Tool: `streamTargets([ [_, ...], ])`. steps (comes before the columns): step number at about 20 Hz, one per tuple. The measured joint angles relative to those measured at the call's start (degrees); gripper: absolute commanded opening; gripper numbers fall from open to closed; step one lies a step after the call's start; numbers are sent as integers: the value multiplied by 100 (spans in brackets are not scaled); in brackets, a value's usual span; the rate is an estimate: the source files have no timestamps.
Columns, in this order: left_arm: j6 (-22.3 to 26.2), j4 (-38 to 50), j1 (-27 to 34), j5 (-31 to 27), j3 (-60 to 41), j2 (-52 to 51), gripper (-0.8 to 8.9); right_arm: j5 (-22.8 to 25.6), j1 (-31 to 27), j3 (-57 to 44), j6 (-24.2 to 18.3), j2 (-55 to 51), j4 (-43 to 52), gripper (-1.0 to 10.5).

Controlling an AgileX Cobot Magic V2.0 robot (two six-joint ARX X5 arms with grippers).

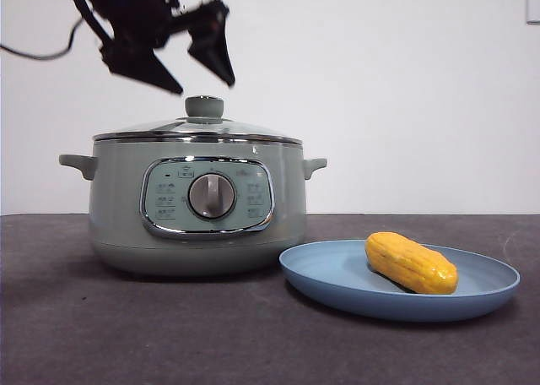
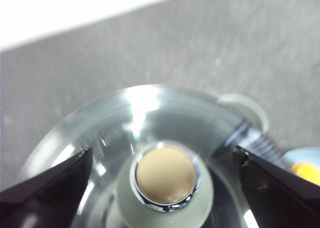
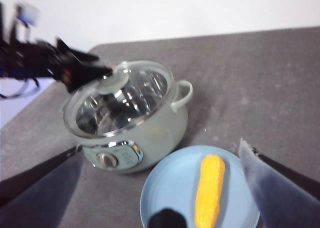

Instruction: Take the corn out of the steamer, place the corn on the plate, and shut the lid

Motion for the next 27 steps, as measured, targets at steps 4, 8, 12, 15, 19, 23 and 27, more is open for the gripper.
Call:
streamTargets([
  [4, -2, -367, 0, 2, 28, -474, 471, -48, 0, 0, -2, 0, -151, 539],
  [8, -4, -1209, 0, 68, 31, -1067, 470, -463, 0, 0, -37, 0, -341, 535],
  [12, -4, -2256, 0, 546, 31, -1762, 467, -892, 0, 0, -90, 0, -651, 535],
  [15, -7, -3010, 0, 1088, 31, -2264, 467, -1233, 0, 0, -107, 13, -929, 534],
  [19, -7, -3812, 0, 1482, 31, -2839, 466, -1349, 0, 0, -219, 17, -1266, 531],
  [23, -7, -4507, 0, 1617, 33, -3226, 339, -1351, 0, 0, -306, 22, -1545, 392],
  [27, -4, -5125, 0, 1650, 33, -3440, -5, -1349, 0, 0, -345, 22, -1886, -19],
])
